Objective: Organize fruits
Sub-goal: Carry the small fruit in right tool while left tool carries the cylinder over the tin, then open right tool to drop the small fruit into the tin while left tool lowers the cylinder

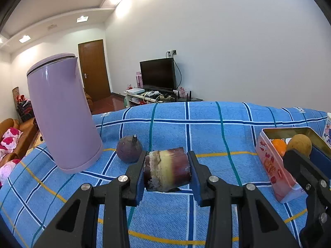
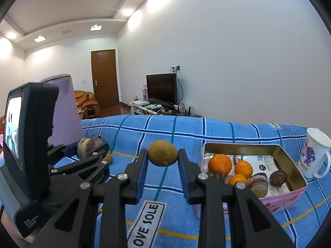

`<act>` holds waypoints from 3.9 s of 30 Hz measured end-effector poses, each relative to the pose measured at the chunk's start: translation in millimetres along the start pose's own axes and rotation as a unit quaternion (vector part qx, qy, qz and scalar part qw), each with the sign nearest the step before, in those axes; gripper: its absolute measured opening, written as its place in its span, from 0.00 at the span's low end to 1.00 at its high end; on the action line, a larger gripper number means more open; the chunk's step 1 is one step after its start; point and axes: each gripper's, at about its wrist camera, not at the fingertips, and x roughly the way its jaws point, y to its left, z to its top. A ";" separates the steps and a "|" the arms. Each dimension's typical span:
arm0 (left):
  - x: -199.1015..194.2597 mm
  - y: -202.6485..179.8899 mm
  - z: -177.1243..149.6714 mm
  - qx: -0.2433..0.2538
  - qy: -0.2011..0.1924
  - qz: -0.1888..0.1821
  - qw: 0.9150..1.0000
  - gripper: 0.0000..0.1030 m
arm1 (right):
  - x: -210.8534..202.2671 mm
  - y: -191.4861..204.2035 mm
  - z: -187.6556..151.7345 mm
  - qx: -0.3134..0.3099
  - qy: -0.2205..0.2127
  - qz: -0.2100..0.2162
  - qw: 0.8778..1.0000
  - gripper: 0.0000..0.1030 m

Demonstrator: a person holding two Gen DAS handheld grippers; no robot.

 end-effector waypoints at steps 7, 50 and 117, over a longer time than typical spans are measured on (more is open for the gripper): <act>-6.0 -5.4 -2.6 0.001 -0.003 -0.003 1.000 0.38 | -3.7 -7.6 -1.6 0.001 0.002 -0.004 1.000 0.31; -31.6 -88.1 -1.0 0.019 0.008 -0.076 0.997 0.38 | -51.8 -87.2 -2.8 0.012 -0.029 -0.068 0.997 0.31; 55.5 -215.1 24.9 0.053 0.074 -0.109 0.990 0.38 | 22.3 -200.5 14.0 0.050 0.067 -0.105 0.991 0.31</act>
